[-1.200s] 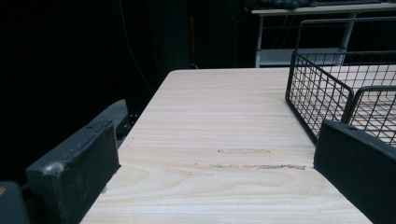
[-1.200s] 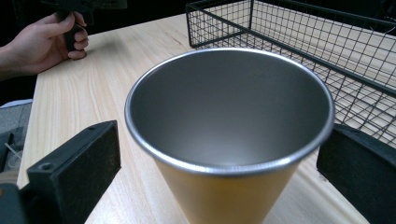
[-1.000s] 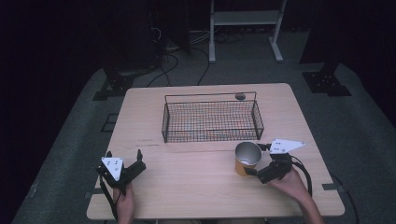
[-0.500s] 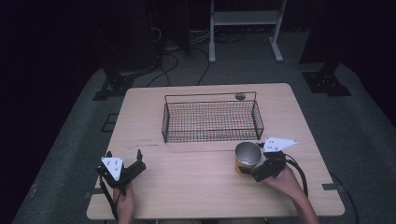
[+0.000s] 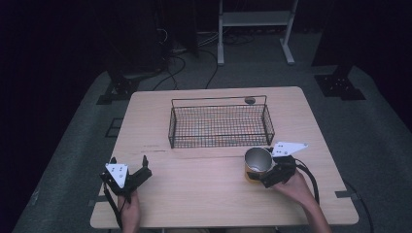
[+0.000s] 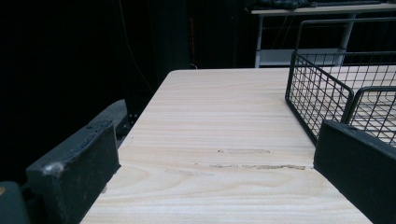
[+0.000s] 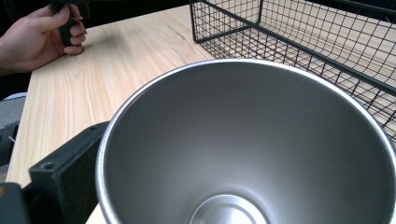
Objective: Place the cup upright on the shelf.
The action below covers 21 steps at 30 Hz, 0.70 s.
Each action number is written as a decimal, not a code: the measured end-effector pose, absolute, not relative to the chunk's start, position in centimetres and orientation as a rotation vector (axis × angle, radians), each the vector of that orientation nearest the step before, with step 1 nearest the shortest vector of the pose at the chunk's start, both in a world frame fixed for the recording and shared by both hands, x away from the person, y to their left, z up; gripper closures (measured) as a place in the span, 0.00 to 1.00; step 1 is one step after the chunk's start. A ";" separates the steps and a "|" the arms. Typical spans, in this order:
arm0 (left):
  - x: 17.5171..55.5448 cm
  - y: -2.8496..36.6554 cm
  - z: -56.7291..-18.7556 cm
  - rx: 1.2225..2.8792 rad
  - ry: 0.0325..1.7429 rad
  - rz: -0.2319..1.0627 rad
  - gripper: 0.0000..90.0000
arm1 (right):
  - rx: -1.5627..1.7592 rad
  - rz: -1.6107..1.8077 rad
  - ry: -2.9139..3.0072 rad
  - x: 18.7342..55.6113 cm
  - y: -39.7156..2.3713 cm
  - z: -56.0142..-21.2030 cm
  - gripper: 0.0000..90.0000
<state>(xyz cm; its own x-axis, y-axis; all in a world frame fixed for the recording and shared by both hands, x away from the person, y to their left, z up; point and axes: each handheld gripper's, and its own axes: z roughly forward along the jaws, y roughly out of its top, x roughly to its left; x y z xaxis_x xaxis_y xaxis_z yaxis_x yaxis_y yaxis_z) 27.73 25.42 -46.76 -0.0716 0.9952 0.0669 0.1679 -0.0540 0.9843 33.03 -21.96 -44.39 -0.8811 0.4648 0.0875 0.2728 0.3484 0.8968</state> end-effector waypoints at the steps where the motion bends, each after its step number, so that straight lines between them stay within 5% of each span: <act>1: 27.7 25.4 -46.8 1.340 1.361 1.229 0.00 | 0.671 1.558 2.425 33.1 -22.0 -44.4 0.03; 21: 27.7 25.4 -46.8 1.341 1.361 1.229 0.00 | 0.667 1.544 2.429 33.2 -22.1 -44.1 0.10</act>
